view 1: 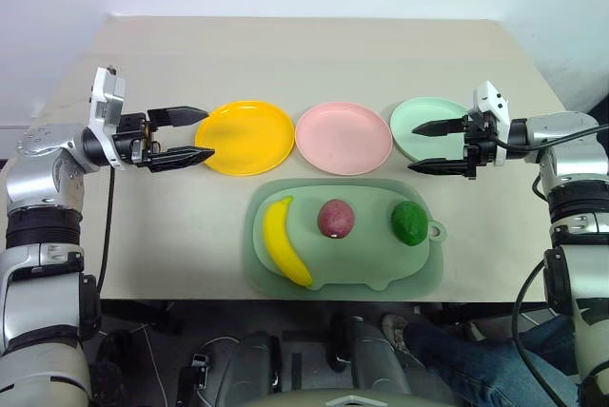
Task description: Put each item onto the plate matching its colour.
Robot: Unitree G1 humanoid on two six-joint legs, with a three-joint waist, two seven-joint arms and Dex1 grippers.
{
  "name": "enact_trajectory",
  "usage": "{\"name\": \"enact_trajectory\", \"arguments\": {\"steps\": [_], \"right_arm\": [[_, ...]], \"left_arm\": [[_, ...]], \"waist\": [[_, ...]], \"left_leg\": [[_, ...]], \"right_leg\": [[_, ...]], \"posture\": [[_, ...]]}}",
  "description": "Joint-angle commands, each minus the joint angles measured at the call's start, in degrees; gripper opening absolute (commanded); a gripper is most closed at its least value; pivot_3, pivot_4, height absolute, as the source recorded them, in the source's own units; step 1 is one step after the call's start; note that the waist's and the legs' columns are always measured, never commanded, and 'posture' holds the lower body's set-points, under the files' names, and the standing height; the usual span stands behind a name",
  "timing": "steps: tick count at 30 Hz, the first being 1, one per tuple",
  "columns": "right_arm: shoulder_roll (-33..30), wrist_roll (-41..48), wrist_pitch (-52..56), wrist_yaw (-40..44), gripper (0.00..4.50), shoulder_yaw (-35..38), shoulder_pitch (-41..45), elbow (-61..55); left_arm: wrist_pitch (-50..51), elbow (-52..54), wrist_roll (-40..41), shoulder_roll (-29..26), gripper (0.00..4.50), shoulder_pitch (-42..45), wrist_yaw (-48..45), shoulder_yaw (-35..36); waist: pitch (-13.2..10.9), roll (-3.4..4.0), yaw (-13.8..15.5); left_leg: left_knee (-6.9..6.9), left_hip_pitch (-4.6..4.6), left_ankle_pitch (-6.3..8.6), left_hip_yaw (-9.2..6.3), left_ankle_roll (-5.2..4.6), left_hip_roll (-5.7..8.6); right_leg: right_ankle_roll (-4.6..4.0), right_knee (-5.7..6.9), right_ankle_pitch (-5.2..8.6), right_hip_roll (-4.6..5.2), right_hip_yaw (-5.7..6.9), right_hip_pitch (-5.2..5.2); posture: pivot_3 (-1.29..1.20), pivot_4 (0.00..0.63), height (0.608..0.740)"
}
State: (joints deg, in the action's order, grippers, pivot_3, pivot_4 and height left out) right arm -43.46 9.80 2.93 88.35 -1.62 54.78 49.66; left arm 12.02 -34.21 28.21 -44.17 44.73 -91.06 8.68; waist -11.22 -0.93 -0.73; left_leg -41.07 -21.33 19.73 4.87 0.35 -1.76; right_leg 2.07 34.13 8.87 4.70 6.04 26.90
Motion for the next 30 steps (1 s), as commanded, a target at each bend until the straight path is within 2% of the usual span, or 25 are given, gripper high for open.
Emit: {"name": "enact_trajectory", "arguments": {"steps": [1,11,17,27,30], "right_arm": [[-1.2,0.6,-0.1,0.2,4.5,1.5,2.0,-0.7],[-0.6,0.0,-0.5,-0.6,4.5,1.3,3.4,1.3],[-0.5,0.9,3.3,-0.6,4.5,1.4,3.3,-0.3],[-0.2,5.8,13.6,-0.9,4.5,3.2,-2.9,-9.8],[-0.3,7.9,14.7,-0.4,4.5,3.3,-7.3,-17.7]], "left_arm": [[0.4,0.6,1.5,0.1,4.46,0.5,-0.9,1.7],[0.1,-1.1,1.1,0.2,4.46,2.4,-1.4,1.0],[0.1,1.3,1.3,1.3,4.46,1.3,-1.4,0.6],[-0.1,1.8,0.2,3.1,4.46,1.8,-1.4,-0.7],[-0.5,0.3,0.1,3.1,4.46,3.1,-1.4,-1.4]], "waist": [[0.0,0.0,0.0],[0.0,0.0,0.0],[0.0,0.0,0.0],[0.0,0.0,0.2],[0.0,0.0,0.2]], "left_leg": [[0.0,0.0,0.0,0.0,0.0,0.0],[0.0,0.0,0.0,0.0,0.0,0.0],[0.0,0.0,0.0,0.0,0.0,0.0],[-0.03,-0.01,0.0,-0.01,0.0,0.0],[-0.05,-0.02,0.0,-0.03,0.0,0.01]], "right_leg": [[0.0,0.0,0.0,0.0,0.0,0.0],[0.0,0.0,0.0,0.0,0.0,0.0],[0.0,0.01,0.0,0.01,0.0,0.0],[0.0,0.02,0.0,0.01,0.0,-0.01],[0.01,0.02,0.0,0.01,0.0,-0.01]], "posture": [[0.0,0.15,0.74],[0.0,0.15,0.74],[0.0,0.15,0.74],[0.0,0.15,0.74],[0.0,0.15,0.74]]}}
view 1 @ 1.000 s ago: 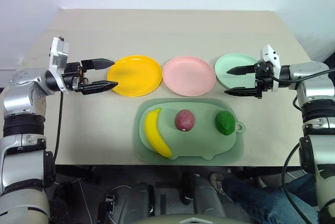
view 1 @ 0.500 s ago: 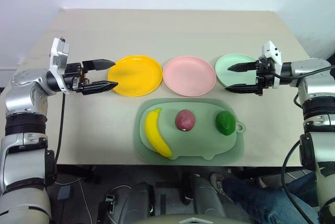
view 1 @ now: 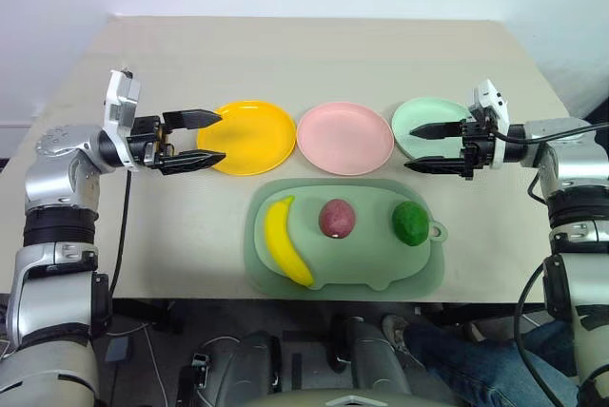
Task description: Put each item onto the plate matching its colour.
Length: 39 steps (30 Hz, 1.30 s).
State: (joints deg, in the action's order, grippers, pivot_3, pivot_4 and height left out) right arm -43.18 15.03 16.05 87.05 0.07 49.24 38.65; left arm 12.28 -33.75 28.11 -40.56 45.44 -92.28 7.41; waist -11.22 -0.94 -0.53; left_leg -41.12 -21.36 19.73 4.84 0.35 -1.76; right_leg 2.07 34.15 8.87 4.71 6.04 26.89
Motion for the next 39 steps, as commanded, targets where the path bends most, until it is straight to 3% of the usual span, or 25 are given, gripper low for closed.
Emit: {"name": "enact_trajectory", "arguments": {"steps": [1,9,15,18,29,39], "right_arm": [[-1.1,3.0,2.6,1.5,4.5,1.1,-3.3,-9.3],[-4.2,8.2,12.2,3.1,4.5,1.9,-9.6,-22.1],[-6.9,9.6,12.8,4.1,4.5,0.6,-18.0,-32.6],[-7.2,5.4,7.8,2.9,4.5,-2.4,-20.5,-32.8],[-4.9,5.5,4.6,0.3,4.5,-3.1,-19.2,-30.9],[-5.8,-1.5,-4.0,1.1,4.5,-7.6,-18.2,-24.9]], "left_arm": [[-1.0,-0.8,0.1,-0.4,4.46,2.9,-0.2,-0.4],[-1.7,-2.0,0.6,0.1,4.46,3.3,-0.2,-1.9],[-1.4,-1.7,1.0,-0.8,4.46,3.0,-0.2,-2.6],[-1.7,-2.1,0.8,-0.5,4.46,3.1,-0.2,-2.8],[-0.7,-1.7,1.2,-1.1,4.46,3.4,-0.2,-2.8],[-0.8,-1.2,0.6,-1.1,4.46,3.0,-0.2,-2.5]], "waist": [[0.0,0.0,0.0],[0.0,0.0,-0.1],[0.0,-0.02,0.3],[0.0,-0.03,0.2],[0.0,-0.03,0.1],[0.0,-0.04,0.0]], "left_leg": [[0.0,0.0,0.0,0.0,0.0,0.0],[0.0,0.02,0.0,-0.01,-0.01,0.0],[0.0,0.0,0.01,-0.05,-0.02,0.0],[-0.04,0.02,0.02,-0.02,-0.03,0.02],[-0.04,0.02,0.01,-0.04,-0.03,0.02],[-0.04,0.03,0.02,-0.03,-0.03,0.02]], "right_leg": [[0.0,0.01,0.0,0.0,0.0,0.0],[0.0,0.01,0.0,-0.01,0.0,0.0],[0.0,0.0,0.0,-0.01,0.02,0.0],[0.0,-0.01,0.0,0.01,0.01,-0.03],[0.0,-0.01,0.0,-0.01,0.02,-0.03],[0.0,-0.01,0.0,-0.01,0.01,-0.03]], "posture": [[0.0,0.15,0.74],[0.0,0.15,0.74],[0.0,0.15,0.74],[0.0,0.15,0.74],[0.0,0.15,0.74],[0.0,0.15,0.74]]}}
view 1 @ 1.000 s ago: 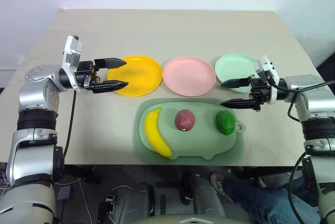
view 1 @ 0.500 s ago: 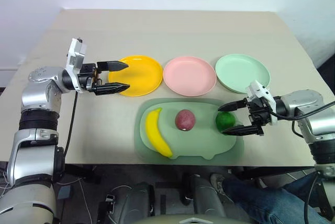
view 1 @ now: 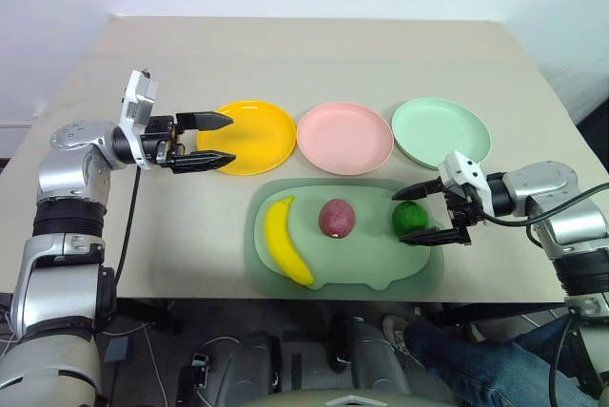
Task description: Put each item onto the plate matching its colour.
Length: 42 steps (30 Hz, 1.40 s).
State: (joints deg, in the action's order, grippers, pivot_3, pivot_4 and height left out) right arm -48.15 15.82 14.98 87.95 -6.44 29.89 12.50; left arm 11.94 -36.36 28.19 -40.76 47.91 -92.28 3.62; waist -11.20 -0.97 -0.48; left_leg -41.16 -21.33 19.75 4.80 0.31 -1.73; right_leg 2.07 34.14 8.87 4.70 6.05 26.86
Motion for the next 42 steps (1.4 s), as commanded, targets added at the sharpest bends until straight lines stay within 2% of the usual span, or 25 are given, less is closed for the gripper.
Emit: {"name": "enact_trajectory", "arguments": {"steps": [1,5,17,22,33,36,40,42], "right_arm": [[-0.6,-2.8,-3.7,0.1,4.5,-1.3,1.1,1.7],[-0.9,-5.2,-6.0,0.0,4.5,-3.0,0.4,2.4],[-0.5,-5.8,1.2,-1.6,4.5,-4.5,3.3,4.1],[-0.6,-7.0,-1.0,-2.0,3.5,-4.4,3.5,4.7],[0.4,-2.1,6.0,-0.6,3.44,-1.5,8.1,5.8],[4.2,0.7,11.5,-6.7,3.44,3.0,16.5,13.3],[6.0,-1.3,9.2,-12.6,3.44,4.9,21.9,22.0],[7.3,-4.4,3.7,-18.9,3.44,5.1,24.4,27.7]], "left_arm": [[-0.4,1.6,0.5,-0.9,4.46,0.5,-0.2,1.3],[-0.1,2.1,0.7,-1.0,4.46,0.3,-0.2,1.5],[0.1,2.8,0.4,-1.7,4.46,-0.2,0.0,2.4],[0.9,3.4,0.4,-1.9,4.5,-0.5,0.0,2.5],[1.2,3.1,0.3,-1.6,4.5,-1.0,-0.2,2.5],[1.0,2.7,0.0,-1.3,4.5,-1.0,-0.1,2.7],[0.7,2.7,-0.3,-1.3,4.5,-1.0,-0.2,2.7],[0.8,2.4,-0.4,-1.3,4.5,-0.9,-0.1,2.9]], "waist": [[0.0,-0.01,0.0],[0.0,-0.02,0.0],[0.0,-0.05,0.1],[0.0,-0.05,0.0],[0.0,-0.04,0.0],[0.0,0.01,-0.3],[0.0,-0.01,-0.1],[0.0,-0.01,0.0]], "left_leg": [[0.0,0.0,0.0,0.0,0.01,0.0],[0.0,0.0,-0.01,0.0,0.01,0.0],[-0.03,0.05,-0.01,-0.03,0.01,0.0],[-0.03,0.04,-0.01,-0.03,0.01,-0.01],[-0.03,0.02,-0.01,-0.02,0.01,-0.01],[-0.05,0.03,-0.01,0.01,0.02,-0.01],[0.03,0.02,-0.02,0.0,0.03,-0.03],[0.03,-0.04,-0.02,-0.02,0.03,-0.01]], "right_leg": [[0.0,0.0,0.0,0.0,0.0,0.0],[0.0,0.0,0.0,0.0,0.0,-0.01],[0.0,0.0,0.0,0.0,0.01,-0.09],[0.0,0.0,0.0,0.0,0.01,-0.07],[0.0,0.0,0.0,0.0,0.01,-0.05],[-0.01,0.01,-0.01,0.0,0.01,-0.04],[-0.03,0.03,0.0,-0.04,0.0,0.02],[-0.02,0.0,-0.01,-0.01,0.03,0.01]], "posture": [[0.0,0.15,0.74],[0.0,0.15,0.74],[0.0,0.15,0.74],[0.0,0.15,0.74],[0.0,0.15,0.74],[0.0,0.15,0.74],[0.0,0.15,0.74],[0.0,0.15,0.74]]}}
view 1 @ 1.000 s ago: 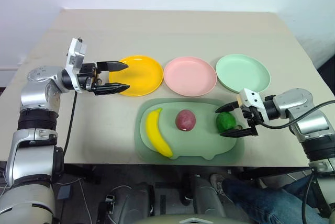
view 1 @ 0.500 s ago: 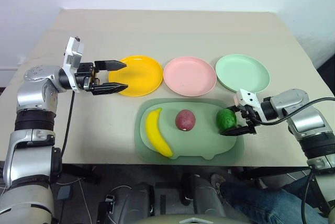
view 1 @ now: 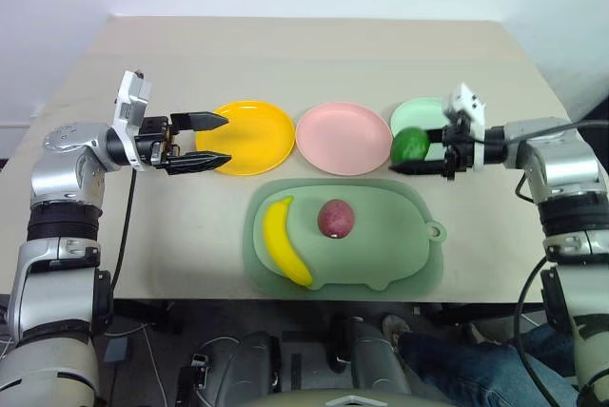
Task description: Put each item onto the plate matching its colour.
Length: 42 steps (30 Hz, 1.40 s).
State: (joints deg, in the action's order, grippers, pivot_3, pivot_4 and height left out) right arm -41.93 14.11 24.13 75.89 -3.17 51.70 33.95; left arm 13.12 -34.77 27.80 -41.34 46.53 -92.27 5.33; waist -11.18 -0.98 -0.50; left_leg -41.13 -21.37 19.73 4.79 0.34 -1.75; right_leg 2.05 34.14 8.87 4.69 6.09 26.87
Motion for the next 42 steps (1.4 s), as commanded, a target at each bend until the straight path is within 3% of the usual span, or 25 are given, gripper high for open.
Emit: {"name": "enact_trajectory", "arguments": {"steps": [1,5,14,15,16,18,27,33,42], "right_arm": [[1.7,-3.9,-5.9,-9.6,3.44,1.7,4.3,9.9],[2.7,-10.4,-15.7,-18.4,3.44,-0.5,6.8,20.3],[3.0,-15.6,-20.2,-26.9,3.44,-0.1,11.9,33.5],[2.9,-15.7,-20.5,-27.1,3.44,0.2,12.3,34.0],[2.9,-15.9,-20.7,-27.0,4.15,0.4,12.7,34.4],[3.1,-15.1,-20.9,-26.7,4.47,1.5,13.3,34.7],[4.0,-12.0,-20.4,-22.5,4.47,4.7,14.6,33.5],[5.8,-2.3,-9.8,-3.5,4.47,6.6,8.9,15.5],[10.2,2.7,3.6,-3.8,4.47,2.0,-6.6,-14.7]], "left_arm": [[-0.4,0.9,0.0,-0.7,4.5,0.4,-0.1,1.3],[-0.2,1.5,0.0,-0.9,4.5,0.0,0.0,1.5],[0.2,1.8,0.2,-1.6,4.5,-0.3,-0.1,1.8],[0.1,1.9,0.2,-1.5,4.5,-0.3,-0.1,1.8],[0.1,2.0,0.2,-1.5,4.5,-0.3,0.0,1.9],[0.3,2.1,0.3,-1.4,4.5,-0.4,0.1,1.8],[0.9,2.2,0.3,-1.4,4.5,0.0,-0.1,1.8],[0.9,1.9,0.2,-1.3,4.5,0.0,-0.2,1.8],[1.1,2.6,0.3,-1.0,4.5,-0.5,0.0,1.9]], "waist": [[0.0,0.0,0.0],[0.0,0.01,-0.1],[0.0,0.03,-0.6],[0.0,0.03,-0.6],[0.0,0.03,-0.6],[0.0,0.03,-0.5],[0.0,0.03,-0.5],[0.0,0.06,-0.5],[0.0,0.05,-0.2]], "left_leg": [[0.0,-0.01,0.0,0.0,0.0,0.02],[0.0,-0.02,0.0,0.03,-0.01,0.04],[0.05,0.0,0.0,0.05,0.0,0.0],[0.06,0.01,0.0,0.05,0.0,0.0],[0.06,0.01,0.0,0.05,0.0,0.0],[0.05,0.01,0.0,0.05,0.0,-0.01],[0.05,0.0,0.0,0.06,0.0,0.0],[0.06,0.01,0.0,0.05,0.0,-0.04],[-0.02,-0.02,0.0,-0.02,0.0,0.0]], "right_leg": [[0.0,-0.02,0.0,0.02,0.0,0.0],[0.01,-0.01,-0.01,0.05,-0.01,0.0],[0.01,0.0,0.0,0.02,-0.03,0.03],[0.01,0.0,0.0,0.02,-0.03,0.03],[0.01,0.01,0.0,0.02,-0.04,0.03],[0.01,0.0,0.0,0.02,-0.04,0.03],[0.01,0.0,0.0,0.03,-0.04,0.03],[0.01,0.02,0.0,0.0,-0.04,0.04],[0.02,0.08,-0.01,0.05,-0.01,0.03]], "posture": [[0.0,0.15,0.74],[0.0,0.15,0.74],[0.0,0.15,0.74],[0.0,0.15,0.74],[0.0,0.15,0.74],[0.0,0.15,0.74],[0.0,0.15,0.74],[0.0,0.15,0.74],[0.0,0.15,0.74]]}}
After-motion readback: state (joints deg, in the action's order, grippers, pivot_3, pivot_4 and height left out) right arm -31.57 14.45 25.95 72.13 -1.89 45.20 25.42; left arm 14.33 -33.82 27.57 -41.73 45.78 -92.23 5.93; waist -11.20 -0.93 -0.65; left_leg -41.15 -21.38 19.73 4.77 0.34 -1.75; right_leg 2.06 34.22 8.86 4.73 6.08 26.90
